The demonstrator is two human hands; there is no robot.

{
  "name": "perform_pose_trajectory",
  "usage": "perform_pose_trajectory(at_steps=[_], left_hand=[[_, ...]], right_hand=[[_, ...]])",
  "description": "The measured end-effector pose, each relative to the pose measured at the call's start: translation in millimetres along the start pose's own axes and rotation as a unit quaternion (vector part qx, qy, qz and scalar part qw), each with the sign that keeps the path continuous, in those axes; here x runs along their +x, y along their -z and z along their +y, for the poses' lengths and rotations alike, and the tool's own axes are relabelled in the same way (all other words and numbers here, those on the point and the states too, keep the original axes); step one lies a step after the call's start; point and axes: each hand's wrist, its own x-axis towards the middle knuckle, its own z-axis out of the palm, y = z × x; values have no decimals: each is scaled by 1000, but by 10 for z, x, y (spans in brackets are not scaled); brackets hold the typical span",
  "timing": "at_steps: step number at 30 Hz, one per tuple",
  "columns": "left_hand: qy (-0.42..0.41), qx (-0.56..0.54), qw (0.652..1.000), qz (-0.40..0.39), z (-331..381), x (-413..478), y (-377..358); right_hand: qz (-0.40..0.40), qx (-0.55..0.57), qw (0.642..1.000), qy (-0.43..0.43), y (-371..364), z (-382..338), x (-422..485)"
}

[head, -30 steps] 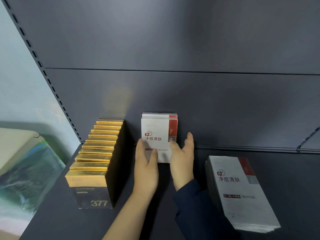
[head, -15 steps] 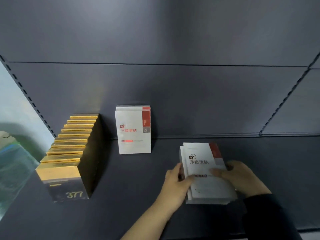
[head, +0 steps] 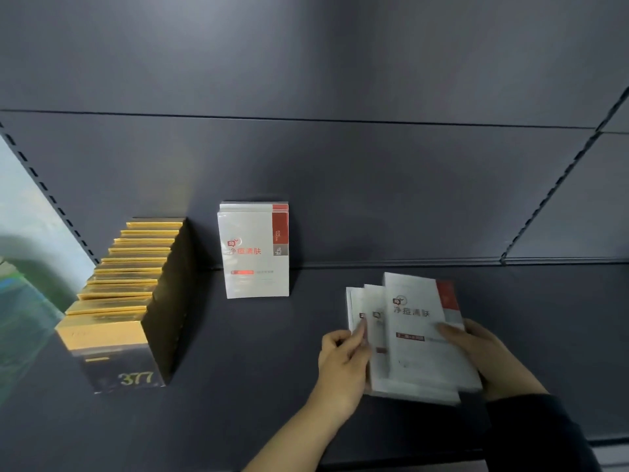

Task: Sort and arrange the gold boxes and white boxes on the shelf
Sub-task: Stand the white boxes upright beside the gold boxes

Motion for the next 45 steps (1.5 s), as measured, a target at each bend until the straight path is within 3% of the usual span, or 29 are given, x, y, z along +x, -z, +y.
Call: perform_pose_trajectory(at_steps=[5, 12, 17, 20, 22, 28, 35, 41, 45], left_hand=[[4, 36, 999, -17, -36, 11, 3], [-15, 73, 997, -20, -25, -41, 81], [-42, -41, 998, 33, 55, -80, 126], [-55, -137, 989, -25, 195, -86, 265], [-75, -134, 987, -50, 298, -106, 397], [-95, -148, 982, 74, 363, -152, 1068], [-121, -126, 960, 218, 235, -188, 1584], [-145, -101, 962, 209, 256, -77, 1698], [-136, -105, 971, 164, 245, 110, 1711]], right_hand=[[-18, -20, 999, 18, 67, 21, 16], [-33, 108, 993, 43, 309, -39, -35], [-60, 187, 979, 48, 255, -106, -78], [-85, 158, 980, 85, -39, -150, -116], [-105, 140, 979, 104, -355, -168, -163], [-121, 106, 978, 135, -1157, -147, -168], [-124, 116, 974, 147, -1216, -260, -43], [-168, 130, 962, 174, -1588, -123, 40], [-135, 27, 962, 236, -2072, 19, 178]])
